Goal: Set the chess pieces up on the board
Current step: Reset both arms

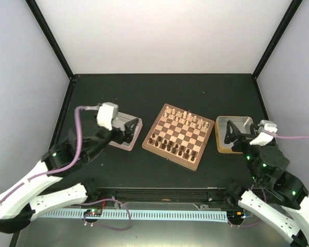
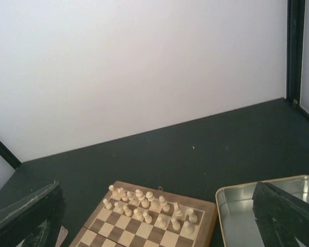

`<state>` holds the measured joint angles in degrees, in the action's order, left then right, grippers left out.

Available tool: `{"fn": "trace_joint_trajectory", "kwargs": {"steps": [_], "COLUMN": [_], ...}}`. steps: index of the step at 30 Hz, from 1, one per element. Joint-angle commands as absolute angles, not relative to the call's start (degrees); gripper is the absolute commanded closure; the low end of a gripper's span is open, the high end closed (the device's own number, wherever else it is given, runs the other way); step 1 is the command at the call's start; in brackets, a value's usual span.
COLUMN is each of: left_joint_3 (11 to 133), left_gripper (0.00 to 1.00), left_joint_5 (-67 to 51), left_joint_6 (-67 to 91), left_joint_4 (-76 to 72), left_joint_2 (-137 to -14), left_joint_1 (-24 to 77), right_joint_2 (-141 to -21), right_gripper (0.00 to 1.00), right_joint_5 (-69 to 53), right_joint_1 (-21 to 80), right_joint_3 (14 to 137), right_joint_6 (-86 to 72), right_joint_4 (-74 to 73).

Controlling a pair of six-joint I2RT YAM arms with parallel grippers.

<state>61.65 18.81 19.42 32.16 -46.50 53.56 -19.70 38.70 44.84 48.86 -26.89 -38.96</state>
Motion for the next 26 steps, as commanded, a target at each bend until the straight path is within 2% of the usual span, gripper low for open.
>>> {"fn": "trace_joint_trajectory", "kwargs": {"steps": [1,11,17,26], "left_joint_3": [59.9,59.6,61.7,62.0], "left_gripper": [0.01,0.01,0.01,0.01], "left_joint_5": [27.5,36.1,36.7,35.2], "left_joint_6": [17.9,16.9,16.4,15.6], "left_joint_4": [34.2,43.8,46.7,47.3], "left_joint_2": [-38.2,-22.5,-20.1,-20.3], "left_joint_1": [53.1,53.1,53.1,53.1], "right_joint_2": [-18.0,-18.2,-18.8,-19.3], "right_gripper": [0.0,0.0,0.0,0.0], "right_joint_5": [36.3,35.7,34.2,34.2], "right_joint_1": [44.6,44.6,44.6,44.6], "right_joint_3": [53.0,60.3,61.4,60.4], "right_joint_6": [-24.5,-34.5,-39.1,-40.6], "right_joint_4": [-43.0,-60.8,-67.1,-67.2]}}
